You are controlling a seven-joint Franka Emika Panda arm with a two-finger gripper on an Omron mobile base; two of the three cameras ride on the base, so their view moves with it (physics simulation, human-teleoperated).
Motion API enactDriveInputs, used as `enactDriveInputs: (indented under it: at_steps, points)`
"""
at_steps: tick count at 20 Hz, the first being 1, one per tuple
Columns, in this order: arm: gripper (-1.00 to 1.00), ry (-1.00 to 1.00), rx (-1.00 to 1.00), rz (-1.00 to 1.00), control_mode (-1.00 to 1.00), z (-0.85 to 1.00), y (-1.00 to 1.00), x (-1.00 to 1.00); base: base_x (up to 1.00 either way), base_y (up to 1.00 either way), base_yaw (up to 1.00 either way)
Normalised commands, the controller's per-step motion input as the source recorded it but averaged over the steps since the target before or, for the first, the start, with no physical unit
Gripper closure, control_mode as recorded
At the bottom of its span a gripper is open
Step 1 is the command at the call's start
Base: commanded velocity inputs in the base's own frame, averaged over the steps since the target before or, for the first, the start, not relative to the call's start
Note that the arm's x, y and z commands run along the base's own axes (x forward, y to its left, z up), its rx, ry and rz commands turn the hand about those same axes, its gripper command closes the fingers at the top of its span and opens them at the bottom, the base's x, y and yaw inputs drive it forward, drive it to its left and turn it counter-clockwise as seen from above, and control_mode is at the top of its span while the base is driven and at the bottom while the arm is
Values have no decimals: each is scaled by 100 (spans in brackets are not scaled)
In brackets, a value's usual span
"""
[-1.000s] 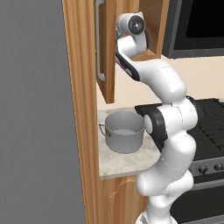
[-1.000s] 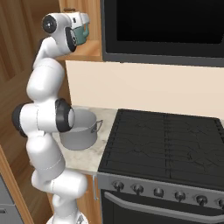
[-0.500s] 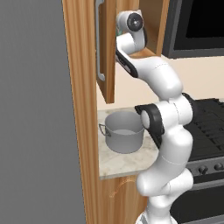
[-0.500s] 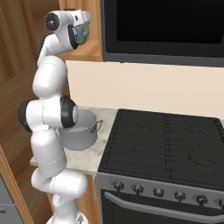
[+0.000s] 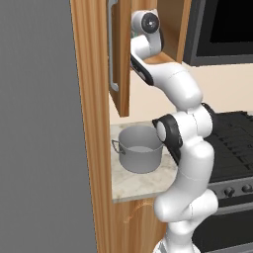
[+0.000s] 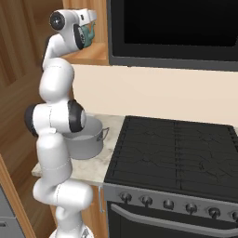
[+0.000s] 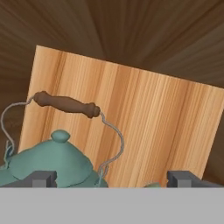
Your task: Pick the kettle from the cabinet and place it on a stove burner. Then pick the pot from the counter and place it on another stove burner. Finally, turn both burners on.
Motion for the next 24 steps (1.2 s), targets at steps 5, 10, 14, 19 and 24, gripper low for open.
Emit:
enactDriveInputs:
  at_steps: [5,10,14,19,24]
  points:
    - [-100,0,0,0,-100,10,0,11,0,0,0]
    - [-100,0,0,0,-100,7,0,9,0,0,0]
    - [-100,0,0,0,-100,1,0,6,0,0,0]
    - [-100,0,1,0,-100,0,0,11,0,0,0]
    - [-100,0,2,0,-100,0,0,10,0,0,0]
